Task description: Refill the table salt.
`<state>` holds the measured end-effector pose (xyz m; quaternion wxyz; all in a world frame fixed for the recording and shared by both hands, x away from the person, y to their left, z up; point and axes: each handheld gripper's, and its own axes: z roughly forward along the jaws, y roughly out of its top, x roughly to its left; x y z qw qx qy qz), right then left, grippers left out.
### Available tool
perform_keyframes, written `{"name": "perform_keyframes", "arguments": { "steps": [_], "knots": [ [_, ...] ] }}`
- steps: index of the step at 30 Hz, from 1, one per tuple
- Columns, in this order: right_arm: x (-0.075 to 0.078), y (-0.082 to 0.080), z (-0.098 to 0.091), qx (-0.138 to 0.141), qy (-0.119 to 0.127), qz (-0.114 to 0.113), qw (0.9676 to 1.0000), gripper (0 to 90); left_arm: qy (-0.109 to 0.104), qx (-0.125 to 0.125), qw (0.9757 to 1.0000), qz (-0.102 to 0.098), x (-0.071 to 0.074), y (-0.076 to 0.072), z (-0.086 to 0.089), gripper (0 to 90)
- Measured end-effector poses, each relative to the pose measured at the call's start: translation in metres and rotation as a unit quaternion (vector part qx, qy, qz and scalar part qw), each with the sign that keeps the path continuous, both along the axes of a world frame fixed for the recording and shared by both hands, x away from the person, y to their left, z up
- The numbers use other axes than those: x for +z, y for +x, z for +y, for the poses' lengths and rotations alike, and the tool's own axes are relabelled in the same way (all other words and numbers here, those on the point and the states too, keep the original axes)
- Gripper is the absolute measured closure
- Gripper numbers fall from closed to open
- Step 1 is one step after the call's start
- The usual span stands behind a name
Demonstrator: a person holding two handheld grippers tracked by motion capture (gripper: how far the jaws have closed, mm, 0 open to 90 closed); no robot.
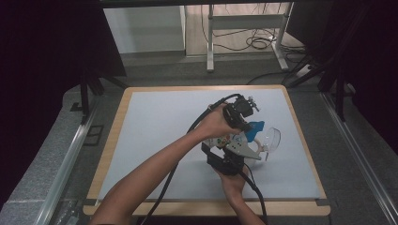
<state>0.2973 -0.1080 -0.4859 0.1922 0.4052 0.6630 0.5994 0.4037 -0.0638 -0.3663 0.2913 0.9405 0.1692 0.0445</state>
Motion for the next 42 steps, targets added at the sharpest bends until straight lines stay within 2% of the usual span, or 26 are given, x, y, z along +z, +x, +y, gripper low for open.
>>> {"name": "perform_keyframes", "arguments": {
  "steps": [42],
  "knots": [
    [0.0019,-0.0020,0.0013,0.002,0.000,-0.005,1.0000,49.1,0.004,-0.001,1.0000,-0.001,0.0003,-0.0014,-0.0004,90.0]
  ]
}}
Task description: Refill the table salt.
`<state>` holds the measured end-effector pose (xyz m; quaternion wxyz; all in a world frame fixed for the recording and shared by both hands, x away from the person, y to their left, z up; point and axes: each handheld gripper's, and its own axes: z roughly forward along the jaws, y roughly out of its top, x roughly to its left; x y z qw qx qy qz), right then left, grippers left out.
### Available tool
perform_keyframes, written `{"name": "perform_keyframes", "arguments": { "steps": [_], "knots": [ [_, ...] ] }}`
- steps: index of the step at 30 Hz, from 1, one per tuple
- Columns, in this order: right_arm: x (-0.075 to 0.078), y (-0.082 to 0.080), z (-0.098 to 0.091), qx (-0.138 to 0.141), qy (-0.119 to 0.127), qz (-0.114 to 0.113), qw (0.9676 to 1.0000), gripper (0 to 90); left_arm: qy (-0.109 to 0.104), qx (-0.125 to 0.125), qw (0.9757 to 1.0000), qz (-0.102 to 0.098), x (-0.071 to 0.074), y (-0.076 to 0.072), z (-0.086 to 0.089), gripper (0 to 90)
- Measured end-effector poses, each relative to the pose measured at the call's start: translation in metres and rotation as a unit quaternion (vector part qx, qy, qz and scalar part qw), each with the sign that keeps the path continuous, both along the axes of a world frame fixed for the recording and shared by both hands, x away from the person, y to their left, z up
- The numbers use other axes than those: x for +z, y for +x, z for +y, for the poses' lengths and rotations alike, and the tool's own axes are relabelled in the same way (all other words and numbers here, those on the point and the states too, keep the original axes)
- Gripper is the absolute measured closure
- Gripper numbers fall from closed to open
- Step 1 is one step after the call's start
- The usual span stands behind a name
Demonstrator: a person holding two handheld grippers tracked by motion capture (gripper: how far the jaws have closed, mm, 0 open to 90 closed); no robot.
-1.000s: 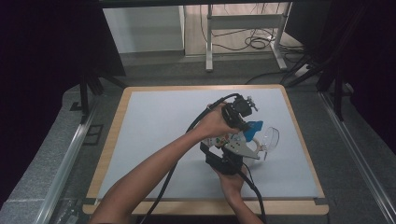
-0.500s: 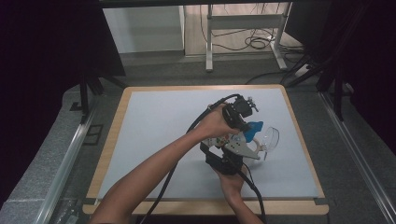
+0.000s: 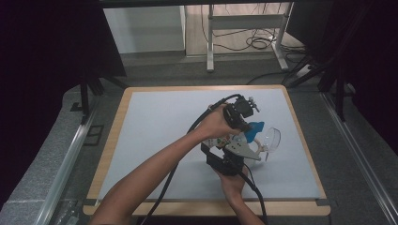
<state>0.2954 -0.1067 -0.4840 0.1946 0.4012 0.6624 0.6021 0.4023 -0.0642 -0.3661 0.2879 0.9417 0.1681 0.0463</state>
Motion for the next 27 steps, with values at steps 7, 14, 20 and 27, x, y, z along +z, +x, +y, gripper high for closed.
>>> {"name": "perform_keyframes", "arguments": {
  "steps": [7,14,20,27],
  "knots": [
    [0.0003,-0.0003,0.0002,0.000,0.001,-0.001,1.0000,49.1,0.001,-0.001,1.0000,0.000,0.0007,-0.0004,0.0000,90.0],
    [0.0002,-0.0001,-0.0002,-0.001,0.000,-0.001,1.0000,49.2,0.000,-0.001,1.0000,-0.002,0.0003,-0.0002,-0.0005,90.0],
    [0.0003,-0.0002,-0.0002,-0.001,0.001,-0.001,1.0000,49.2,0.000,-0.001,1.0000,-0.002,0.0006,-0.0006,-0.0007,90.0],
    [0.0003,-0.0005,-0.0002,-0.002,0.000,-0.003,1.0000,49.2,0.000,-0.001,1.0000,-0.002,0.0009,-0.0012,-0.0010,90.0]
  ]
}}
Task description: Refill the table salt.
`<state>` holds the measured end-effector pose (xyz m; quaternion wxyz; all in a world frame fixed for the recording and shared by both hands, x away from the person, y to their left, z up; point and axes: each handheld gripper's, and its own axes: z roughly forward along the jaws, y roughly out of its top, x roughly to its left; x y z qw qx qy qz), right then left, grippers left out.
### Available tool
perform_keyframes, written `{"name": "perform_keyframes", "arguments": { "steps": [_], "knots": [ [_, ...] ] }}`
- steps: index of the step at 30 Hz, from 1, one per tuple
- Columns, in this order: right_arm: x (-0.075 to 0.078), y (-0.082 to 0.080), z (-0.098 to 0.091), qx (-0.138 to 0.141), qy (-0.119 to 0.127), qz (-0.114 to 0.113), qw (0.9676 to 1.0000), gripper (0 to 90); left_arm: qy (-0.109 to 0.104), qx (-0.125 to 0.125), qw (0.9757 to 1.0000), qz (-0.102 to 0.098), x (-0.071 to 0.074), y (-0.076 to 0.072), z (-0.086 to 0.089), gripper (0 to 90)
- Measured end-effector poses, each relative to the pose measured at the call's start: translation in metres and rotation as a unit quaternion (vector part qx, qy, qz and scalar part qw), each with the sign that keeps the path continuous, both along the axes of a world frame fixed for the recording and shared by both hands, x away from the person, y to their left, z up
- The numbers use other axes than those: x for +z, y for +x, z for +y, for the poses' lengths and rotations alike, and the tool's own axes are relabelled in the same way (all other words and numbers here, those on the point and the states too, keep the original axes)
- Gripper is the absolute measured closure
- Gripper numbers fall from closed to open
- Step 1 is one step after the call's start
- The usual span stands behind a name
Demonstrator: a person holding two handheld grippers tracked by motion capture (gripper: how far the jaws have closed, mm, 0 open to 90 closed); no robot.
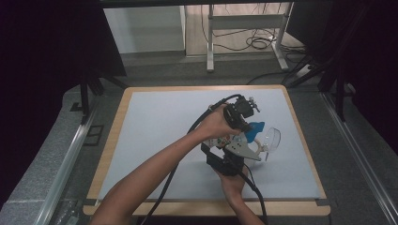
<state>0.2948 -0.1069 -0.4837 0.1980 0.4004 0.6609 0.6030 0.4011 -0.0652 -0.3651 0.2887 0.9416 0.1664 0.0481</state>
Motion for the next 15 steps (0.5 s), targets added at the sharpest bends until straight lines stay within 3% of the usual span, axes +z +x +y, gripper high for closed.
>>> {"name": "perform_keyframes", "arguments": {
  "steps": [15],
  "knots": [
    [-0.0001,0.0000,-0.0005,-0.002,-0.002,-0.003,1.0000,49.3,0.000,0.001,1.0000,-0.001,0.0004,-0.0007,-0.0008,90.0]
  ]
}}
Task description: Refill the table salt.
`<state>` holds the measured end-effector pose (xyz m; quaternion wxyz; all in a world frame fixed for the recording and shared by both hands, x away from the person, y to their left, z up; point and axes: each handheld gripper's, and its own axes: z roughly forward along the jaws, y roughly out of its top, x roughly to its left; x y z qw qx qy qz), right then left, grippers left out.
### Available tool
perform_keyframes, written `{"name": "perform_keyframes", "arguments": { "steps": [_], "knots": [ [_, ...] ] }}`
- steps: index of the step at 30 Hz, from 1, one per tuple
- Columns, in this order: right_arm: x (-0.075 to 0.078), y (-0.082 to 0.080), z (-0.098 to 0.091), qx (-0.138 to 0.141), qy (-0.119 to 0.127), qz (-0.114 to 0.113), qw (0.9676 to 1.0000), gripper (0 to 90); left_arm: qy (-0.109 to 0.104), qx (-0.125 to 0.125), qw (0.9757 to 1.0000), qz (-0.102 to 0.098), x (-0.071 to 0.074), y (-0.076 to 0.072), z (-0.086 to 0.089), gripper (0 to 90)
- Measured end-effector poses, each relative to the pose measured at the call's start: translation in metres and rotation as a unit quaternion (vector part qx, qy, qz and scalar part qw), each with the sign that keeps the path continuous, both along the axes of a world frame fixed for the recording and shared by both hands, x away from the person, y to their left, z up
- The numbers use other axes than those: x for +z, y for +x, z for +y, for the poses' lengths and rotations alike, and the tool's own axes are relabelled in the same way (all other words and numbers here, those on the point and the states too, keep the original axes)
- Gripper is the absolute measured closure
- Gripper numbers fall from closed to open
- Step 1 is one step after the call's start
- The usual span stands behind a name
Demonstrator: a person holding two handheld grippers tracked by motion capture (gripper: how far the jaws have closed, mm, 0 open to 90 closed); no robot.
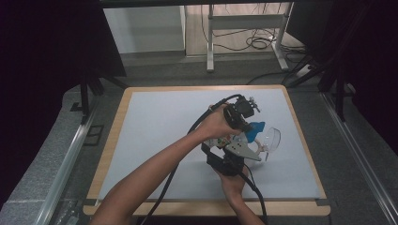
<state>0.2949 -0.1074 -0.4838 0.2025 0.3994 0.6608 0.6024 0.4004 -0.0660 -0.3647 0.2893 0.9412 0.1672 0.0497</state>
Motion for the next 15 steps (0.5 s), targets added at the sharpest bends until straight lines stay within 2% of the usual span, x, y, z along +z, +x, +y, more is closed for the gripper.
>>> {"name": "perform_keyframes", "arguments": {
  "steps": [15],
  "knots": [
    [0.0002,0.0003,-0.0004,0.001,0.002,0.000,1.0000,49.3,-0.002,0.002,1.0000,-0.001,-0.0001,-0.0001,-0.0001,90.0]
  ]
}}
